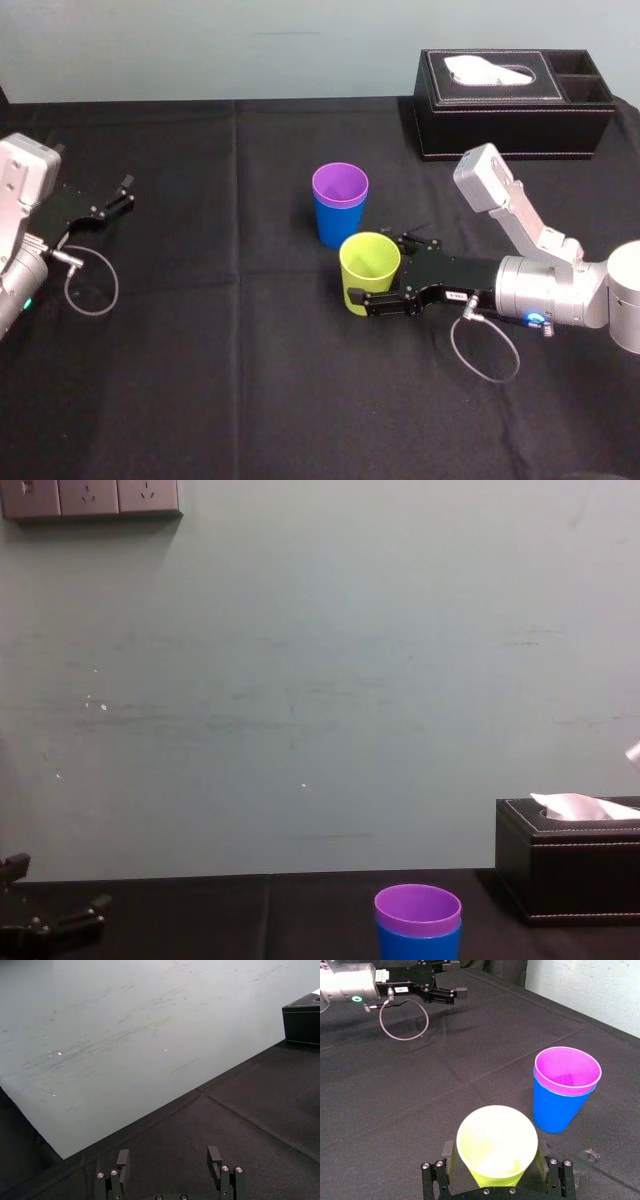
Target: Stack the three plastic cups sequentially using one hand.
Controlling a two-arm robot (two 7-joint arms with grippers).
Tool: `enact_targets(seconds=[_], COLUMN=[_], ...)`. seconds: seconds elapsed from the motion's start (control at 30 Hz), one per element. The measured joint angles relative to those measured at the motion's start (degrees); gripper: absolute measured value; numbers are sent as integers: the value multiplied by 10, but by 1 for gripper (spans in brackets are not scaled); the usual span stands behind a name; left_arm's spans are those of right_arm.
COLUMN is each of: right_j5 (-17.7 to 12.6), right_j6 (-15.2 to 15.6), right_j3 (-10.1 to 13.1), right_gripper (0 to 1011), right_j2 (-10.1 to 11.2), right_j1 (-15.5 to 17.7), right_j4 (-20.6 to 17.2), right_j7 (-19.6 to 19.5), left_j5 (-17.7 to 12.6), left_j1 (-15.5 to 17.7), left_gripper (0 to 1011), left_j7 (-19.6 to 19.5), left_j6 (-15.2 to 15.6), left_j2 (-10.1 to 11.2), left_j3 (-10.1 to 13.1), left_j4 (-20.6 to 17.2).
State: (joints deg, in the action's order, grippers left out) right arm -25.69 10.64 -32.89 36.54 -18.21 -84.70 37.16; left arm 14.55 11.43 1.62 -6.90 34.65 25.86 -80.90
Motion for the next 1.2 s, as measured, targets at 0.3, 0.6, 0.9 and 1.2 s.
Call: enact_targets(seconds=[0.3, 0.6, 0.9, 1.2], right_j5=[0, 0, 0, 0], right_j6=[0, 0, 0, 0], right_j3=[1, 1, 1, 1], right_gripper=[840, 741, 738, 738], right_j2=[0, 1, 1, 1], right_j1=[0, 1, 1, 1], right_j4=[0, -1, -1, -1], right_j7=[0, 0, 0, 0], left_j5=[0, 0, 0, 0], left_j1=[0, 0, 0, 0], left_gripper=[1010, 1010, 1010, 1010], left_j7=[0, 0, 0, 0], left_j6=[0, 0, 0, 0], left_j2=[0, 0, 0, 0], left_j3=[0, 0, 0, 0], left_j4=[0, 0, 0, 0])
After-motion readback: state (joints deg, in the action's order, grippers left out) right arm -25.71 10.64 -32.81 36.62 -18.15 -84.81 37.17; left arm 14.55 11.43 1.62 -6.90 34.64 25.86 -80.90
